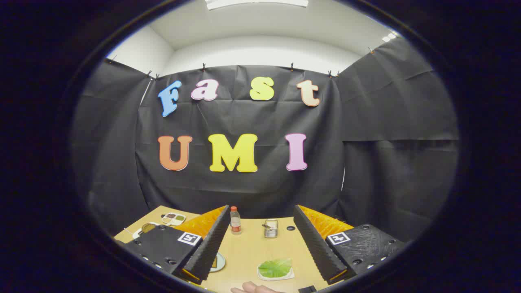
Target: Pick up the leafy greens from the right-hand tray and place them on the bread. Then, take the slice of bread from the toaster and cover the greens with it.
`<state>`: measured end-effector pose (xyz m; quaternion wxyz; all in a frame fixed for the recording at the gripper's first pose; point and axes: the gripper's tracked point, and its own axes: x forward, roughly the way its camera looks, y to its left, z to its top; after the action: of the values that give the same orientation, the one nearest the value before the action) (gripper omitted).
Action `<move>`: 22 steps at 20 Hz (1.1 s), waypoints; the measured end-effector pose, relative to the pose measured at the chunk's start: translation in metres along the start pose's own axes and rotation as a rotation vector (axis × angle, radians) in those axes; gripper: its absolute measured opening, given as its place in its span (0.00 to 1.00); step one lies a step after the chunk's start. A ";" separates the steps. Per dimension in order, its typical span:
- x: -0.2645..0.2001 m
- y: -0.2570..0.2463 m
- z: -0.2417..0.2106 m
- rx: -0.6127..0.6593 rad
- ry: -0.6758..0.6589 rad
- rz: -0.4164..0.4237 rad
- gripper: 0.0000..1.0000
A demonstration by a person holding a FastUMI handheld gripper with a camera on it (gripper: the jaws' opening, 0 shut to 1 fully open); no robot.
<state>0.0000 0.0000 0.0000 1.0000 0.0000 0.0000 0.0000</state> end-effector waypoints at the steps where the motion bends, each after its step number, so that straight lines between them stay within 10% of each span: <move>1: -0.002 -0.004 0.001 0.001 -0.004 -0.002 0.96; 22: 0.026 -0.061 -0.046 -0.020 0.064 0.060 0.96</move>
<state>0.0259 -0.0607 -0.0456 0.9990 -0.0102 0.0321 0.0298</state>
